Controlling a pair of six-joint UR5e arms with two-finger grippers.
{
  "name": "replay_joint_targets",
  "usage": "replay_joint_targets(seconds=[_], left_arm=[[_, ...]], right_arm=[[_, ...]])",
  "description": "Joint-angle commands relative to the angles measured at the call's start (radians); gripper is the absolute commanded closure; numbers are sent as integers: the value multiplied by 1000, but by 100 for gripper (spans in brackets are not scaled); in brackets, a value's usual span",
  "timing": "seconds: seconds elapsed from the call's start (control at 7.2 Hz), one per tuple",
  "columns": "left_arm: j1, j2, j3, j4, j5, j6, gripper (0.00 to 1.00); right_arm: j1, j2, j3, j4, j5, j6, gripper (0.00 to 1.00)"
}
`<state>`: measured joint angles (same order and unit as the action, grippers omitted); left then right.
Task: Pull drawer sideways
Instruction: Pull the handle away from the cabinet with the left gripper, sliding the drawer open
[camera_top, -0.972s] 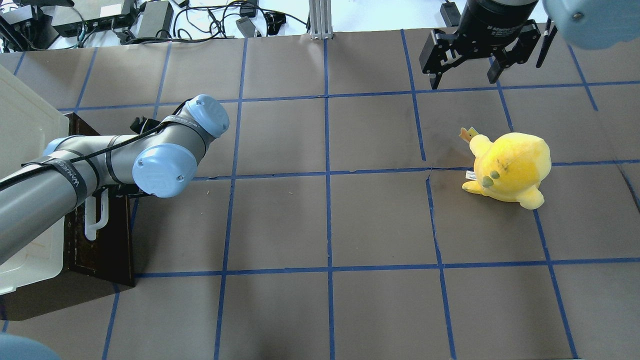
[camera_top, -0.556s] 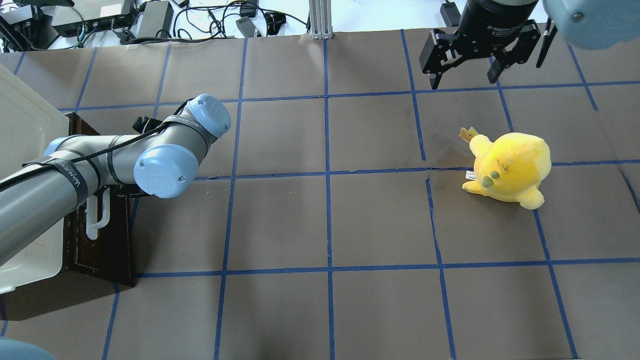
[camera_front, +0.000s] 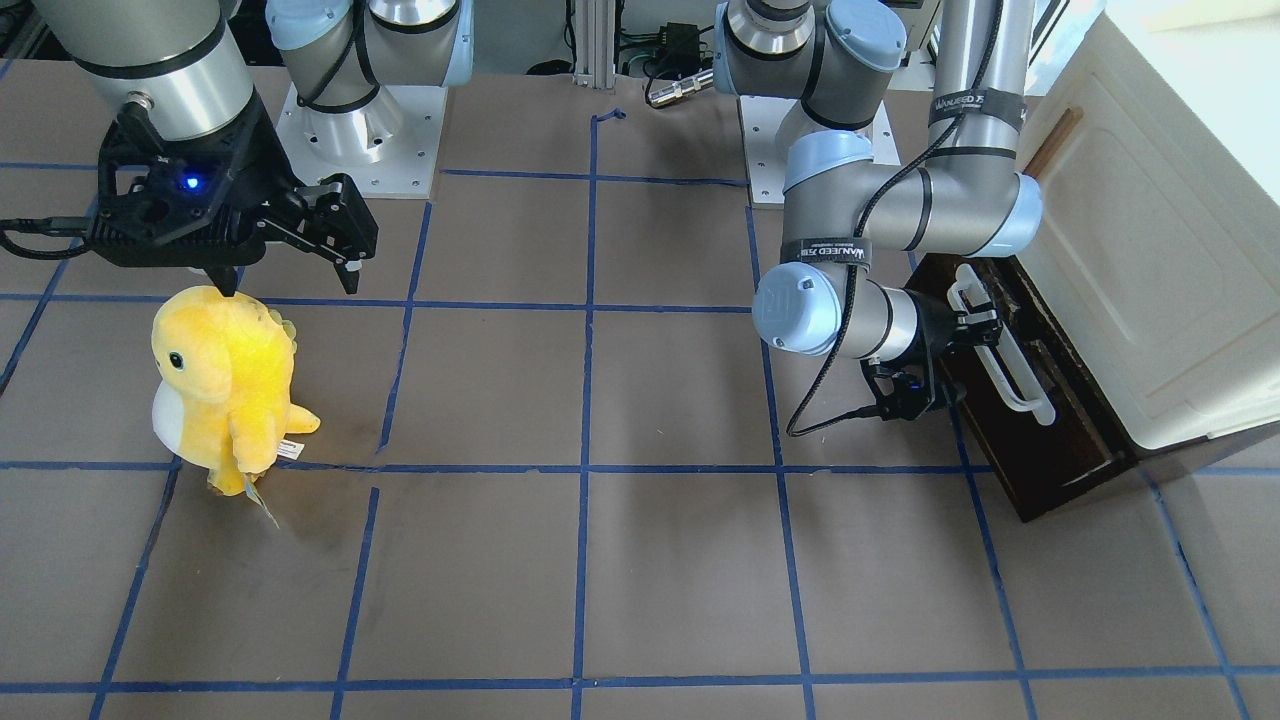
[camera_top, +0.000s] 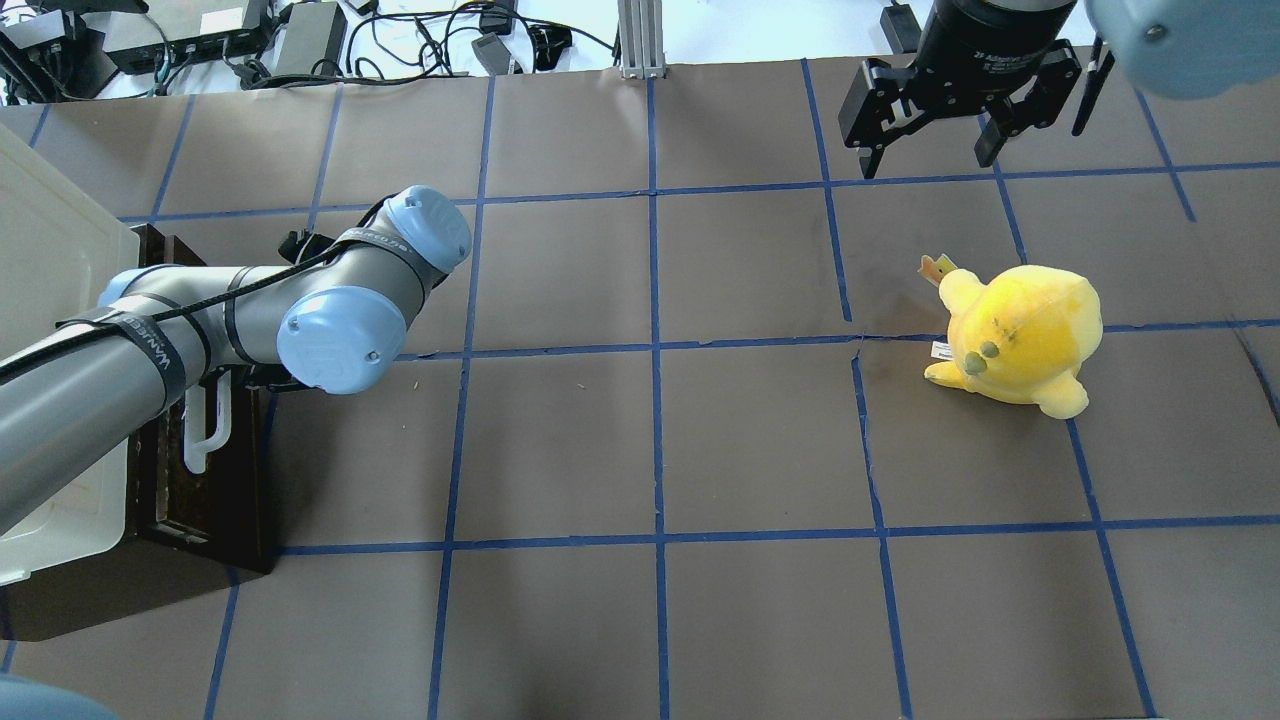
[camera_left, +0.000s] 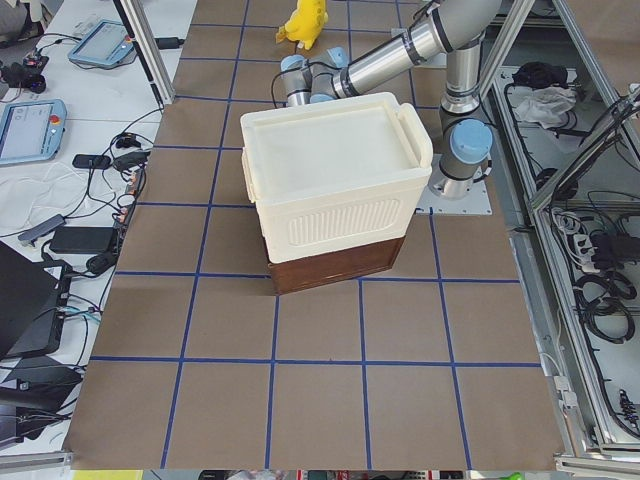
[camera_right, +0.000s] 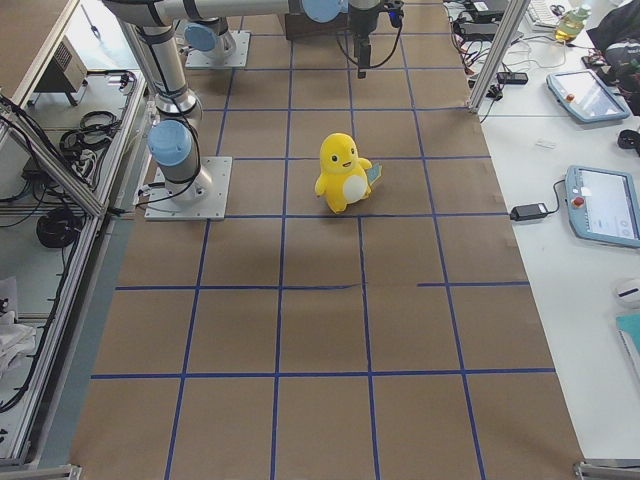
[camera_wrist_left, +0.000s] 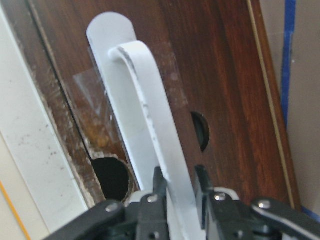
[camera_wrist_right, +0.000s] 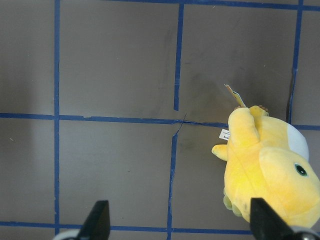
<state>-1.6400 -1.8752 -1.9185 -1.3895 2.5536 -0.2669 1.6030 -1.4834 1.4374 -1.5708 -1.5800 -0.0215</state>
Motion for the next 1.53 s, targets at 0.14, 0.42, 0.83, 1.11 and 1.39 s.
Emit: replay_joint_targets(seconds=[0.14, 0.42, 0.83, 1.11, 1.39], left_arm=[[-33, -8, 35, -6, -42, 2, 87], [-64, -10, 35, -8, -81, 0, 87], [-75, -10, 35, -12, -99, -2, 87], [-76, -7, 38, -8, -101, 0, 87], [-80, -7, 49, -11, -102, 0, 87]], right_arm=[[0, 0, 0, 0, 0, 0, 0], [0, 0, 0, 0, 0, 0, 0], [0, 0, 0, 0, 0, 0, 0], [0, 0, 0, 0, 0, 0, 0], [0, 0, 0, 0, 0, 0, 0]])
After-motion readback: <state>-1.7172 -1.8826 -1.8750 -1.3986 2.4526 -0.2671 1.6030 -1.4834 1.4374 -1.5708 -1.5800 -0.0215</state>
